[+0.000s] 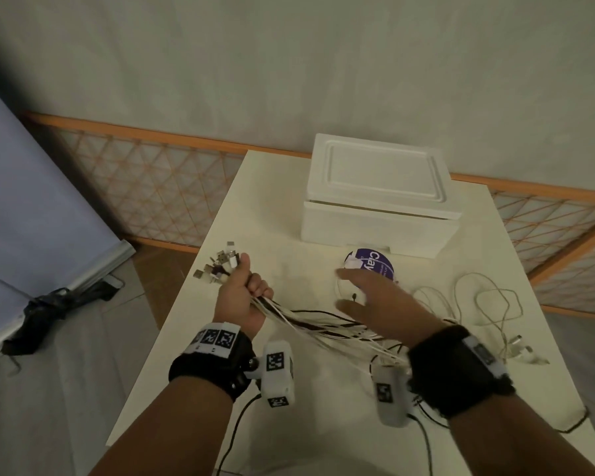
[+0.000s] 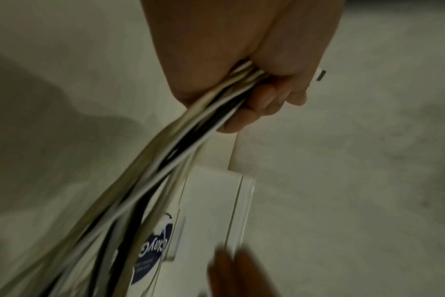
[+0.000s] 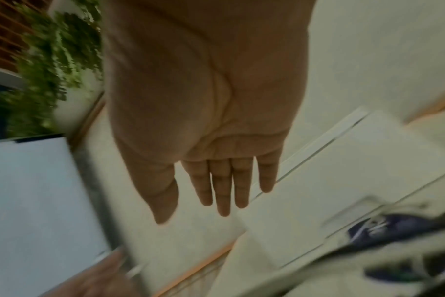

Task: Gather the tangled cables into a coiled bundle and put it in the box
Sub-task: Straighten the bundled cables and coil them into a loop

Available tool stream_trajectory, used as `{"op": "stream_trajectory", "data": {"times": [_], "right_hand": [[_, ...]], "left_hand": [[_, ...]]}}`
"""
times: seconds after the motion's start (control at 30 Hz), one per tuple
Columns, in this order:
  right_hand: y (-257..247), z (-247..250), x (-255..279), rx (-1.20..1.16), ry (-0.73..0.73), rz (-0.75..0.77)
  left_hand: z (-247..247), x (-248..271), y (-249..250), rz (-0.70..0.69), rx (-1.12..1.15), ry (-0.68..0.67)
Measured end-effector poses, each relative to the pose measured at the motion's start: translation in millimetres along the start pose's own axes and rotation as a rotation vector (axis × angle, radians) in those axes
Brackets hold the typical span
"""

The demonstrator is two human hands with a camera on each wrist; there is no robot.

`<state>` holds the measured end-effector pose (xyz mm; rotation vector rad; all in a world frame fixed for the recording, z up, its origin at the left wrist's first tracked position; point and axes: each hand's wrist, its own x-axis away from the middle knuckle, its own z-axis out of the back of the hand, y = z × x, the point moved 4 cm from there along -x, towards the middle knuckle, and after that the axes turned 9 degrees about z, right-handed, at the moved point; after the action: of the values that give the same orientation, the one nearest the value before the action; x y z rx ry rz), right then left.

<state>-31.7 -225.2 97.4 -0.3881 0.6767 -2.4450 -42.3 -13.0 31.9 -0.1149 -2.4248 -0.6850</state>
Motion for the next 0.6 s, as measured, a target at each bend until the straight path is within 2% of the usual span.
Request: {"op": "stream_trajectory", "data": {"times": [0.13, 0.27, 0.43, 0.6], "right_hand": [[-38, -41, -43, -0.066, -0.131, 0.092], [-36, -47, -58, -0.160, -0.019, 0.046], [-37, -54, -58, -0.153, -0.007, 0.137], [-40, -45, -54, -0.227, 0.026, 0.202]], "left_hand": [[-26, 3, -13, 0.002, -0.069, -0.057], [-32, -2, -7, -0.045, -0.103, -0.036], [-29, -9, -6, -0.050, -0.177, 0.020], [-34, -7, -10, 0.016, -0.050, 0.002]]}}
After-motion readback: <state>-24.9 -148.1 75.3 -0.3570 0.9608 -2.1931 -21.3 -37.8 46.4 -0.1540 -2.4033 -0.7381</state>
